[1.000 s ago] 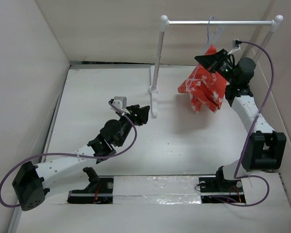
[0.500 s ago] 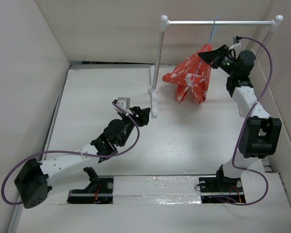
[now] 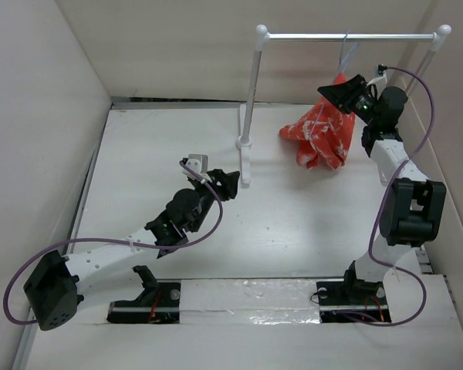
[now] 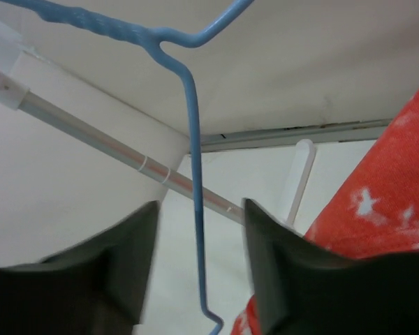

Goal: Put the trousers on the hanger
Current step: Place the hanger at the clothesline, then reset both arms

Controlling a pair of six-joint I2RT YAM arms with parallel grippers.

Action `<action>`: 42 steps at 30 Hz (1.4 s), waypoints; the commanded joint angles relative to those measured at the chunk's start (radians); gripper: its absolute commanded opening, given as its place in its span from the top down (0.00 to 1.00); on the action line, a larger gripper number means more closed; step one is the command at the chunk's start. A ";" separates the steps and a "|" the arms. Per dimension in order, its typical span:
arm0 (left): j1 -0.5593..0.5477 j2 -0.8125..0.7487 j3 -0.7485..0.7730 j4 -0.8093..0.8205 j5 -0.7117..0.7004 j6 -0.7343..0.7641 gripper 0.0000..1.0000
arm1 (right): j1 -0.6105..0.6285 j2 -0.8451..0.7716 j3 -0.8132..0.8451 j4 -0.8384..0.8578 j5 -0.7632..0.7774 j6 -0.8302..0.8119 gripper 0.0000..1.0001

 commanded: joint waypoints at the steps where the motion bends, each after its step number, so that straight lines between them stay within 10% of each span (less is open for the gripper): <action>1: 0.006 0.005 0.012 0.044 -0.002 0.007 0.48 | 0.000 -0.105 -0.016 0.066 0.000 -0.069 0.34; 3: 0.006 0.012 0.028 0.023 0.006 0.001 0.47 | -0.011 -0.135 -0.039 0.017 0.012 -0.123 0.00; 23: -0.015 0.062 0.019 0.075 0.001 -0.007 0.44 | 0.101 -1.136 -0.783 -0.289 0.250 -0.553 0.00; 33: -0.038 -0.214 -0.145 -0.109 -0.092 -0.157 0.45 | 0.133 -1.570 -0.815 -0.914 0.287 -0.714 0.00; 42: -0.038 -0.354 -0.182 -0.224 -0.098 -0.203 0.45 | 0.143 -1.614 -0.815 -0.934 0.355 -0.706 0.00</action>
